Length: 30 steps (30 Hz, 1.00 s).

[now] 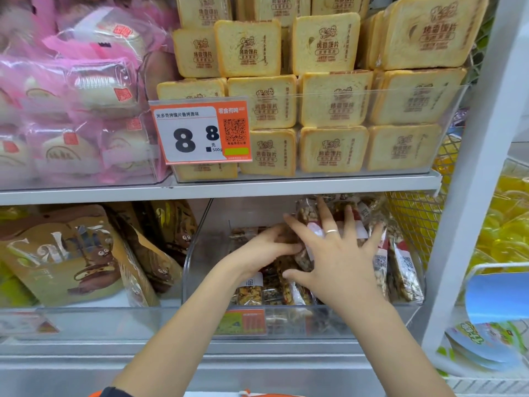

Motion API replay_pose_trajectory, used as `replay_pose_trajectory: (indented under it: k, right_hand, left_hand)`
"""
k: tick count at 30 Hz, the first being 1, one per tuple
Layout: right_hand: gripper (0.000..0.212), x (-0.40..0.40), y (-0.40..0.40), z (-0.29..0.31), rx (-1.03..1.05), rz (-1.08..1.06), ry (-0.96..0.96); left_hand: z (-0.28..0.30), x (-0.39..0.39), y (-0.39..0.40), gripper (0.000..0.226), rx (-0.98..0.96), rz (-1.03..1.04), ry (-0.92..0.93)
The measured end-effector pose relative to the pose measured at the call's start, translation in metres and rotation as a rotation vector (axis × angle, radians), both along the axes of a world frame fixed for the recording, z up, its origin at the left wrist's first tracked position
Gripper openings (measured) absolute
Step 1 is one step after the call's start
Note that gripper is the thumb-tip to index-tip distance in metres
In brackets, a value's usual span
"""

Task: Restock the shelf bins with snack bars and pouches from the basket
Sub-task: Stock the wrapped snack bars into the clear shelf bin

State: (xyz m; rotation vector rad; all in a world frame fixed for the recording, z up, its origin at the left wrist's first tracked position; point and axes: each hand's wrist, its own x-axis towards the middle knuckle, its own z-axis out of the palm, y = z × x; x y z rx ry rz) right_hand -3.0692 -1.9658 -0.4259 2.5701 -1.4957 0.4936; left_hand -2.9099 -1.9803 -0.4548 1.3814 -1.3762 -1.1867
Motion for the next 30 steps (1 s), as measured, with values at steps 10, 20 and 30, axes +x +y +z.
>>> replay_pose_trajectory:
  k: [10, 20, 30]
  right_hand:
    - [0.018, 0.03, -0.004, -0.016, 0.005, -0.284, -0.042]
    - [0.021, 0.019, -0.001, -0.012, 0.094, -0.302, 0.034]
    - [0.023, 0.015, -0.003, -0.002, 0.086, -0.21, 0.038]
  left_hand:
    - [0.009, 0.028, -0.005, 0.042, 0.029, 0.216, -0.259]
    - [-0.003, 0.067, -0.044, 0.05, 0.293, -0.054, -1.06]
    - [-0.002, 0.077, -0.057, 0.029, 0.242, -0.008, -1.224]
